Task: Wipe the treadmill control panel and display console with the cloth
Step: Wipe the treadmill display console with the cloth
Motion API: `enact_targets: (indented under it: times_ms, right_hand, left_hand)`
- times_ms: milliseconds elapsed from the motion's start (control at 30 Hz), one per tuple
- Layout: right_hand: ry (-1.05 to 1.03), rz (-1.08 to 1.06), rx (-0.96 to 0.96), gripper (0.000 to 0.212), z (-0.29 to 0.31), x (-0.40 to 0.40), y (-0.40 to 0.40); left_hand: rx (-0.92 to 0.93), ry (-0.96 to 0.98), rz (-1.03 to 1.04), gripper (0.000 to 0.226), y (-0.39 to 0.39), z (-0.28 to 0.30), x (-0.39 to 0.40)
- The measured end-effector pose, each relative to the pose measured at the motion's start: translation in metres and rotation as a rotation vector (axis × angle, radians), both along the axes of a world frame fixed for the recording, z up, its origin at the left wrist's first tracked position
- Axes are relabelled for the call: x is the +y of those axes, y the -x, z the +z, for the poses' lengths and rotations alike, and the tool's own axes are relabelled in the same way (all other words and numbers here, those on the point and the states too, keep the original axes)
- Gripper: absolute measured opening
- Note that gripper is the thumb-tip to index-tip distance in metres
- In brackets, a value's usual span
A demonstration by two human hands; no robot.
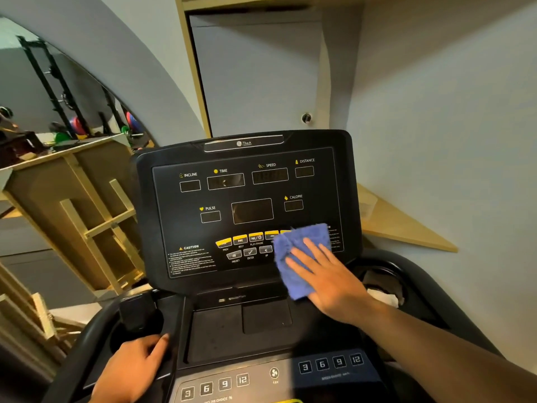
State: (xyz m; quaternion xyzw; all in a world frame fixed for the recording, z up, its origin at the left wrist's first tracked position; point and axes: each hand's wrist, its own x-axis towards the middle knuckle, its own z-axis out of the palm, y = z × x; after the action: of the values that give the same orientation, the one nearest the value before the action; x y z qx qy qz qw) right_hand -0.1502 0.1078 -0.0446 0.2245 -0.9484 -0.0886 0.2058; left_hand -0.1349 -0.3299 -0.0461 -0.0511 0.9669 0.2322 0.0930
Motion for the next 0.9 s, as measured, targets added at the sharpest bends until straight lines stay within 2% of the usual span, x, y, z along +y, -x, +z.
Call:
enact_targets:
  times_ms: [133,267,367,533,633,767,900]
  right_hand:
    - [0.17,-0.218,0.114,0.071,0.022,0.04,0.006]
    - [0.442,-0.352,0.182,0.068,0.086,0.008,0.054]
    - [0.378,-0.307,0.204,0.072,0.093,-0.021,0.068]
    - [0.032,-0.038,0.068,0.073,0.029,0.001,0.024]
    - [0.17,-0.154,0.124,0.082,0.041,0.032,0.027]
    - [0.448,-0.344,0.222,0.069,0.115,0.026,0.078]
    - [0.461,-0.428,0.27,0.068,0.153,-0.008,0.121]
  left_hand:
    - [0.005,0.007,-0.02,0.039,0.0,-0.002,-0.001]
    - [0.014,-0.013,-0.021,0.034,0.0,0.0,-0.001]
    - [0.006,-0.017,-0.012,0.034,0.001,-0.003,-0.002]
    - [-0.021,0.017,0.005,0.033,0.007,-0.005,0.001]
    - [-0.046,0.014,0.045,0.035,0.011,-0.006,0.001]
    - [-0.048,0.013,0.044,0.034,0.019,-0.016,-0.003]
    - [-0.05,0.025,0.041,0.032,0.023,-0.016,-0.001]
